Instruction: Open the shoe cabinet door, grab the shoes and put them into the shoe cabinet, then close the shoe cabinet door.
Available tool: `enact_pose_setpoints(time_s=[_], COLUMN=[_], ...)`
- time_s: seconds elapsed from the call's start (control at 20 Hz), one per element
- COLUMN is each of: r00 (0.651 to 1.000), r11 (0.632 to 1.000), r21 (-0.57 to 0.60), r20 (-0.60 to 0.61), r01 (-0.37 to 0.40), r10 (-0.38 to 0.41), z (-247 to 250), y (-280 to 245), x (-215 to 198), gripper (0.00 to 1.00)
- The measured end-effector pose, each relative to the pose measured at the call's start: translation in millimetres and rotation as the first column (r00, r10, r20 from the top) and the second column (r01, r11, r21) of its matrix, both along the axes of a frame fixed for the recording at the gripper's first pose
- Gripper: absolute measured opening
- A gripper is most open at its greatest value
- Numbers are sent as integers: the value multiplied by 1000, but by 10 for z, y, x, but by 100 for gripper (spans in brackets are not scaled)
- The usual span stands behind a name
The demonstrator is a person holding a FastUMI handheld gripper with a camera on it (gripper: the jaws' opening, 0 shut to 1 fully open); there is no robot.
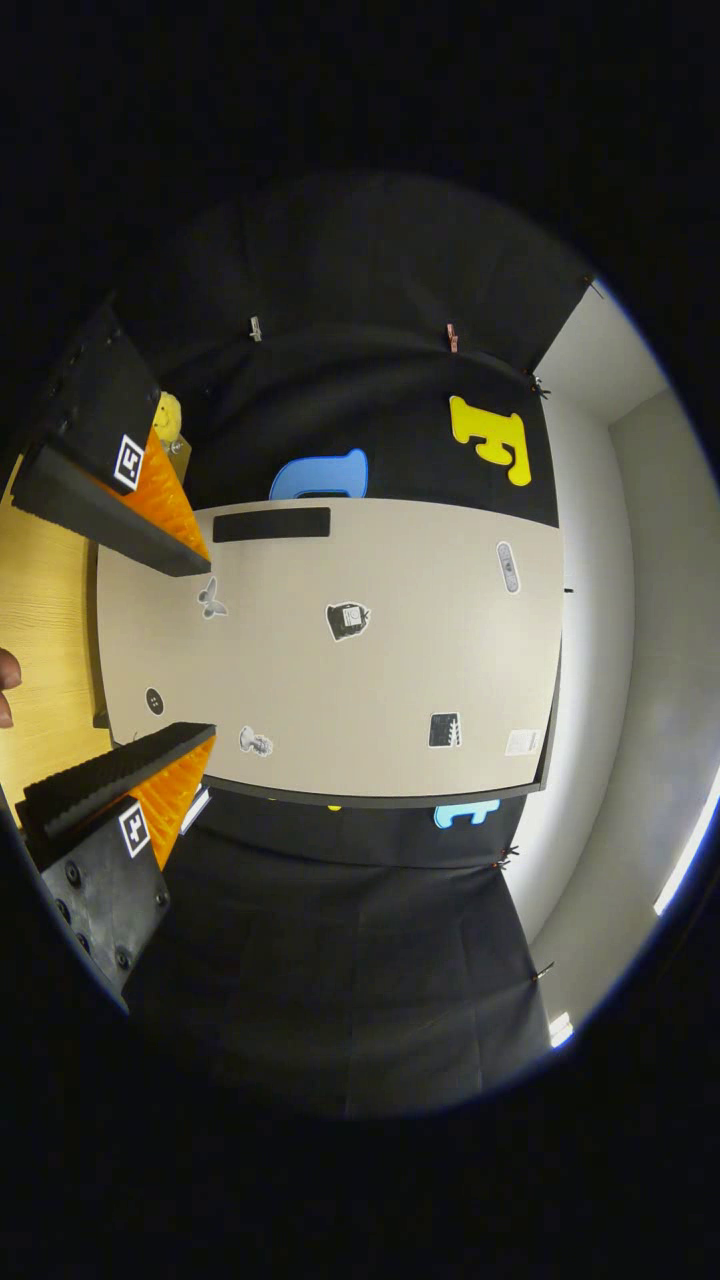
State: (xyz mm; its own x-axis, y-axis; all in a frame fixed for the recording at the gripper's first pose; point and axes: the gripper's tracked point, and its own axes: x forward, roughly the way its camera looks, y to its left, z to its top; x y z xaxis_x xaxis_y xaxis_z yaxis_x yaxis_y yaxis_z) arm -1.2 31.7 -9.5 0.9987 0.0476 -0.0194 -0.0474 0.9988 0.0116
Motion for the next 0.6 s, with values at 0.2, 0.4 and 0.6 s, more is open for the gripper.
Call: enact_pose_setpoints(time_s=[0.2, 0.4, 0.6], r00=[1000, 1000, 1000], r11=[1000, 1000, 1000], r21=[6, 11, -23], r20=[-7, -7, 12], r01=[8, 14, 13], r10=[-8, -14, -13], z=[-65, -114, -106], y=[-14, 5, 49], x=[46, 122, 162], gripper=[96, 97, 97])
